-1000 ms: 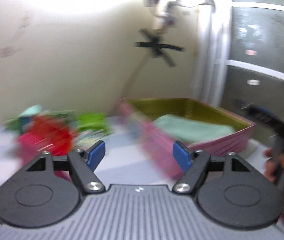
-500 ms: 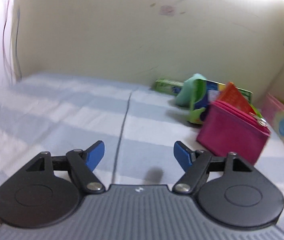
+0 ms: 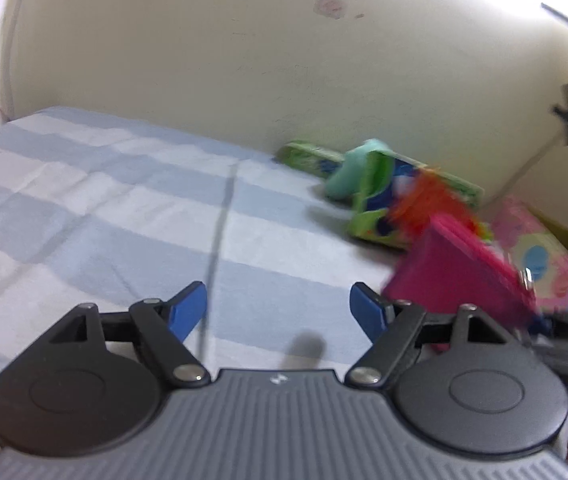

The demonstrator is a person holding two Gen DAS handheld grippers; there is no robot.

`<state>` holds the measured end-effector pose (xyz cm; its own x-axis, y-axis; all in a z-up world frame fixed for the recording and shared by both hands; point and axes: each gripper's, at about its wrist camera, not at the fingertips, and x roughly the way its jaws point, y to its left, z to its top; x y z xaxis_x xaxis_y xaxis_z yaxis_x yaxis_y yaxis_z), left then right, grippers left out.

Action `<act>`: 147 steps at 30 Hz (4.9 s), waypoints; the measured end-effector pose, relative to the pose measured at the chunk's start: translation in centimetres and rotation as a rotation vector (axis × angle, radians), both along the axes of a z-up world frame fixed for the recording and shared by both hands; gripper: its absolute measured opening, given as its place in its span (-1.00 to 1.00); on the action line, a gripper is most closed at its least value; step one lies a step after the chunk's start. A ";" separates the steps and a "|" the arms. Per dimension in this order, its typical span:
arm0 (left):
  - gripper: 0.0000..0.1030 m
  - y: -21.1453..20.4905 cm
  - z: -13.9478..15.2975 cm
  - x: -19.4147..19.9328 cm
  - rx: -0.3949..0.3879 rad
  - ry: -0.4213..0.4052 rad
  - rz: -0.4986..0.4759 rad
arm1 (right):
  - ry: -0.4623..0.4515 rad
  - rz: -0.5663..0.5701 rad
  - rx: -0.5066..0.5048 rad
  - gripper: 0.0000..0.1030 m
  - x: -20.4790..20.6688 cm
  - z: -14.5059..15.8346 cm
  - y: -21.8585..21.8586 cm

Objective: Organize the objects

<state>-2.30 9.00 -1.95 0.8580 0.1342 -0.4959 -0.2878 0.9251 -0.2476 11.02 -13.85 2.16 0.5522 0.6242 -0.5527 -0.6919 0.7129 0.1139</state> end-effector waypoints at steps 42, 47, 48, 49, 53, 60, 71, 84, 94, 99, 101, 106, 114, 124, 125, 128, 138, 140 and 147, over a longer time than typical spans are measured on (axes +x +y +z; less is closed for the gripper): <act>-0.19 -25.1 7.1 8.5 0.147 -0.152 -0.878 | -0.280 -0.345 0.163 -0.47 -3.5 6.0 -23.4; 0.05 -27.2 5.3 11.4 0.214 -0.102 -0.774 | -0.288 -0.455 0.146 -0.20 0.1 3.9 -24.0; 0.06 -27.3 5.0 11.4 0.220 -0.099 -0.760 | -0.292 -0.482 0.156 -0.13 0.2 3.5 -24.2; 0.07 -27.1 4.9 11.3 0.212 -0.097 -0.755 | -0.290 -0.504 0.185 -0.08 0.2 3.2 -24.6; 0.11 -25.9 4.8 10.0 0.205 -0.101 -0.729 | -0.271 -0.564 0.278 0.00 -0.4 2.7 -25.5; 0.22 -20.3 4.4 6.4 0.162 -0.118 -0.625 | -0.323 -0.531 0.344 0.04 -4.5 3.9 -24.6; 0.28 -4.4 -0.4 4.2 0.300 0.151 -0.160 | -0.100 -0.227 0.307 0.10 -5.5 2.6 -14.7; 0.39 1.9 -0.2 2.7 0.118 0.095 -0.029 | 0.147 -0.113 0.114 0.11 2.4 -0.2 -1.6; 0.54 2.2 -0.5 3.1 0.078 0.084 -0.059 | 0.058 -0.174 0.213 0.41 8.2 1.7 3.6; 0.56 2.2 -0.4 3.0 0.076 0.085 -0.060 | 0.055 -0.151 0.181 0.43 9.1 0.9 5.6; 0.57 2.2 -0.4 3.0 0.076 0.085 -0.058 | 0.048 -0.122 0.157 0.27 8.5 0.4 6.0; 0.58 2.3 -0.4 2.9 0.072 0.083 -0.059 | 0.105 -0.035 0.116 -0.28 6.3 -0.7 5.7; 0.60 2.4 -0.2 2.8 0.066 0.081 -0.068 | 0.054 0.052 0.100 -0.21 0.9 -0.9 4.1; 0.64 2.3 -0.1 2.7 0.069 0.083 -0.069 | 0.064 -0.044 0.253 0.12 -1.4 -0.8 -0.4; 0.65 2.3 -0.2 2.7 0.069 0.083 -0.070 | 0.044 -0.031 0.246 0.16 -2.0 -0.7 -0.3; 0.68 2.2 -0.2 2.7 0.070 0.085 -0.071 | -0.013 -0.002 0.217 0.66 -3.6 -0.3 0.2; 0.72 2.0 -0.2 2.6 0.076 0.090 -0.074 | 0.037 -0.006 0.024 0.99 -4.7 -0.7 4.3; 0.73 1.9 -0.2 2.6 0.076 0.090 -0.073 | 0.067 0.007 -0.011 1.00 -4.3 -1.0 5.3; 0.73 1.9 0.0 2.4 0.046 0.073 -0.093 | 0.090 0.021 -0.001 0.30 -4.1 -1.6 4.5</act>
<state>0.07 10.88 -1.97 0.8297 0.0798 -0.5524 -0.2157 0.9587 -0.1854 6.90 -9.34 0.52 0.4871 0.6350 -0.5996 -0.6939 0.6983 0.1757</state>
